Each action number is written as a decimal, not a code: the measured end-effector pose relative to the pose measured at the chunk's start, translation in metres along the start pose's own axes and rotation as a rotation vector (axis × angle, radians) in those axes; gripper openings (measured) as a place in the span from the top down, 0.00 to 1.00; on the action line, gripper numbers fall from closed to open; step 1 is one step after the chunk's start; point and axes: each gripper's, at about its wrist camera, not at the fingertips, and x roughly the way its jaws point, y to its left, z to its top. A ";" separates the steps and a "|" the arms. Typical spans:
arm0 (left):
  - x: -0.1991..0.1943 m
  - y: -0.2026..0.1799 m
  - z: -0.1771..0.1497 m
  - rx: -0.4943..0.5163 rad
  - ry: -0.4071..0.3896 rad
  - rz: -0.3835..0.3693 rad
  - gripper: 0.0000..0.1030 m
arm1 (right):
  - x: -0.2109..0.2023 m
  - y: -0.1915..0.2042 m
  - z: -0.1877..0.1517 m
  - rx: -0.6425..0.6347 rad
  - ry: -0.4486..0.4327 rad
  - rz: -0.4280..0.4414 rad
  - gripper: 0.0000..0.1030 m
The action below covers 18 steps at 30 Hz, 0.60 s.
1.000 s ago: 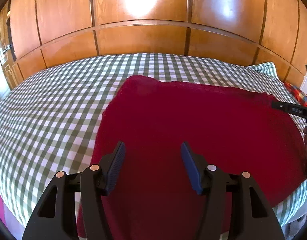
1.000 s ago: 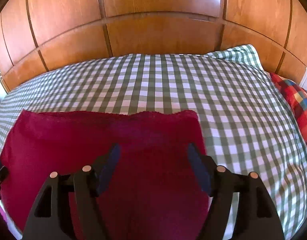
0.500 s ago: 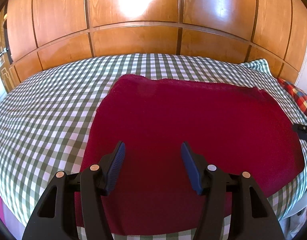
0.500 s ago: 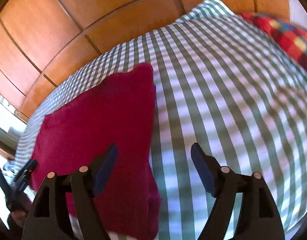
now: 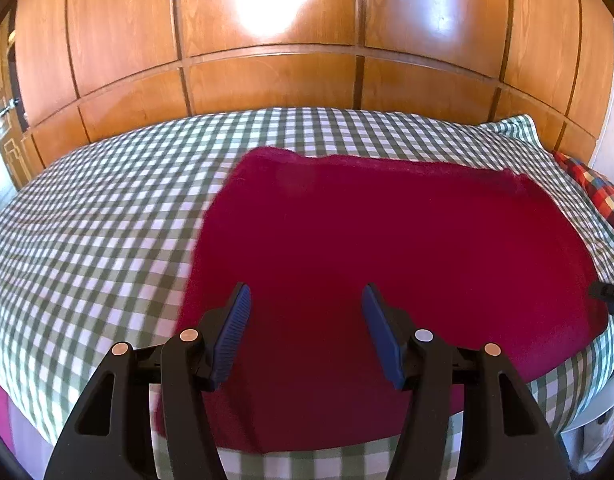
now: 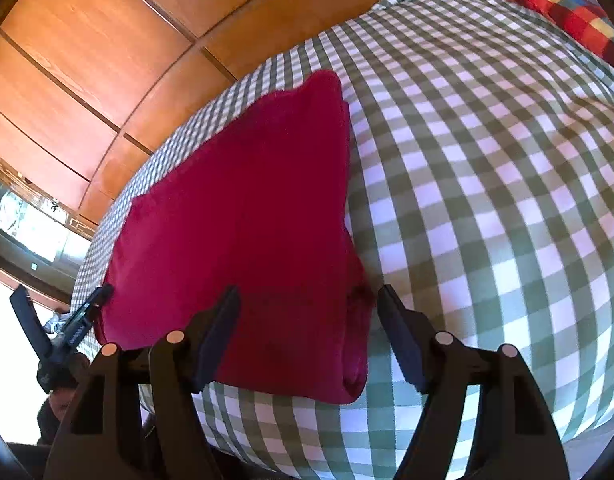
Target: Fold small clothes
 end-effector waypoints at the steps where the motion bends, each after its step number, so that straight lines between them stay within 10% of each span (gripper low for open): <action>1: -0.004 0.008 0.000 -0.019 -0.004 -0.011 0.37 | 0.001 0.002 -0.001 0.000 -0.001 -0.003 0.30; 15: -0.028 0.124 -0.036 -0.291 0.045 -0.299 0.38 | 0.015 0.009 -0.002 -0.025 -0.004 -0.014 0.21; 18: -0.014 0.118 -0.042 -0.292 0.109 -0.386 0.84 | 0.017 0.009 -0.002 -0.026 -0.005 -0.009 0.20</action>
